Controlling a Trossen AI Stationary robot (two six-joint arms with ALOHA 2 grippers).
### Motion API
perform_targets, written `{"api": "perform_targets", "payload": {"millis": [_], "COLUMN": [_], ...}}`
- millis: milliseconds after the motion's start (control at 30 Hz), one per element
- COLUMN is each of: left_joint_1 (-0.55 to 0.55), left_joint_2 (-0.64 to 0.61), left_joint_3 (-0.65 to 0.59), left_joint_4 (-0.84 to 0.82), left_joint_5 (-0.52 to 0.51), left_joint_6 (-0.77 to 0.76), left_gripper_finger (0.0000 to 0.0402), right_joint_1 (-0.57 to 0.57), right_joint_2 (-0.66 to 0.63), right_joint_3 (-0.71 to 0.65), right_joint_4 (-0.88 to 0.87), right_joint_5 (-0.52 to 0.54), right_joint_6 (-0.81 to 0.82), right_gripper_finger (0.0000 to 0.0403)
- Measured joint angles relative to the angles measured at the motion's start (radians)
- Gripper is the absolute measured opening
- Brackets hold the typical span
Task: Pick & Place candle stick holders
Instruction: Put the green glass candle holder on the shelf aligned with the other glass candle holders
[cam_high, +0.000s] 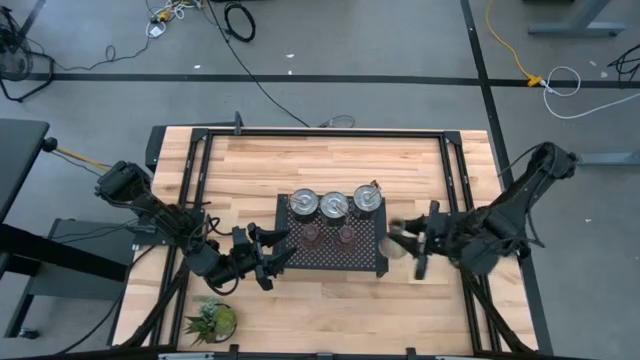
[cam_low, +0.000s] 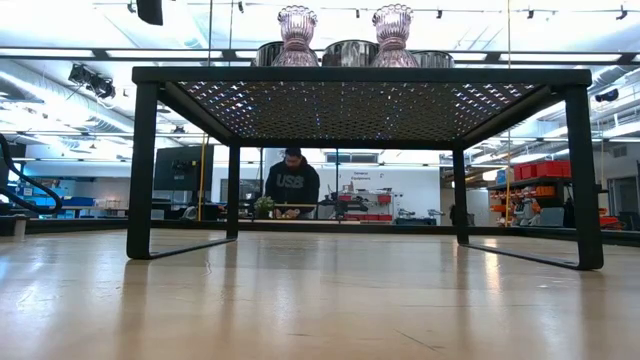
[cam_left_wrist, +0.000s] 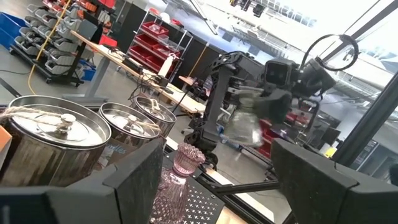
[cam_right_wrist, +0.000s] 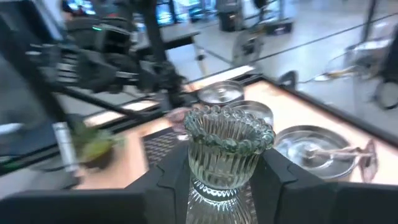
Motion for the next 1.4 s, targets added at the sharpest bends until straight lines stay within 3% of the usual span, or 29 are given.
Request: {"api": "perform_targets", "payload": {"millis": [233,400,567,733,1000,1233,1400], "left_joint_1": [0.0,0.0,0.0,0.0,0.0,0.0,0.0], "left_joint_2": [0.0,0.0,0.0,0.0,0.0,0.0,0.0], "left_joint_3": [0.0,0.0,0.0,0.0,0.0,0.0,0.0], "left_joint_4": [0.001,0.001,0.001,0.002,0.002,0.001,0.0], "left_joint_5": [-0.014,-0.025,-0.026,-0.026,-0.023,-0.023,-0.025], "left_joint_6": [0.0,-0.007,-0.008,-0.027,-0.028,-0.026,-0.026], "left_gripper_finger": [0.0298,0.0298,0.0298,0.0298,0.0298,0.0298,0.0298], "right_joint_1": [-0.07,-0.094,-0.124,-0.135,-0.162,-0.172,-0.182], "right_joint_2": [0.148,0.247,0.318,0.342,0.344,0.344,0.343], "right_joint_3": [0.0,0.0,0.0,0.0,-0.021,-0.123,-0.153], "right_joint_4": [0.081,0.143,0.144,0.138,0.094,0.233,0.342], "right_joint_5": [-0.017,0.063,0.028,0.107,0.099,0.109,0.068], "right_joint_6": [-0.051,-0.051,-0.013,0.027,0.096,0.134,0.066], "right_gripper_finger": [0.0114,0.0114,0.0114,0.0114,0.0114,0.0114,0.0114]}}
